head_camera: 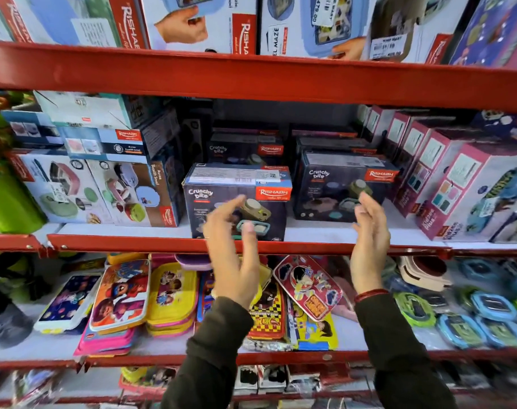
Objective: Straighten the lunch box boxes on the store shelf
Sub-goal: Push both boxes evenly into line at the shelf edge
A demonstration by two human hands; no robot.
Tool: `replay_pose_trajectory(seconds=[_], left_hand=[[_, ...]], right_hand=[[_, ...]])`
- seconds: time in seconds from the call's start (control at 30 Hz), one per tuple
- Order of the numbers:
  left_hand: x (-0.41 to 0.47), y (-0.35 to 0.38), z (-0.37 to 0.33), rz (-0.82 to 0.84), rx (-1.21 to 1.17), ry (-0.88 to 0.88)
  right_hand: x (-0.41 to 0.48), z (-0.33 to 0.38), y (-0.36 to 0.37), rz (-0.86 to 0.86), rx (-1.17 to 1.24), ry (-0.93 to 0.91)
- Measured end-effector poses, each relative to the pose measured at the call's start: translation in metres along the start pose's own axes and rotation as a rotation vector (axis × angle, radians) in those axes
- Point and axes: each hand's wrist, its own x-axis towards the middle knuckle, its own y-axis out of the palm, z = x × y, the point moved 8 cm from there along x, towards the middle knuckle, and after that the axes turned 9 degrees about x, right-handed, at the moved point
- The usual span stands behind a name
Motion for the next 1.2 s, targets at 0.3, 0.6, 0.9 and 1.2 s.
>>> replay_pose_trajectory(seconds=[0.3,0.6,0.9,1.2], left_hand=[[-0.014,0.163,-0.029,0.52,-0.266,-0.352],[0.013,0.196,-0.007,0.425,-0.282,-0.668],[-0.012,0.186,-0.001,0.378,-0.273,-0.66],[-0.041,0.16,-0.013,0.342,-0.104,-0.415]], right_hand=[[0.08,0.001,-0.054,-0.05,-0.041,0.053],[0.104,-0.023,-0.048,0.078,-0.029,0.269],[0.091,-0.021,-0.069,0.06,-0.012,0.266],[0.064,-0.01,-0.097,-0.004,-0.042,0.176]])
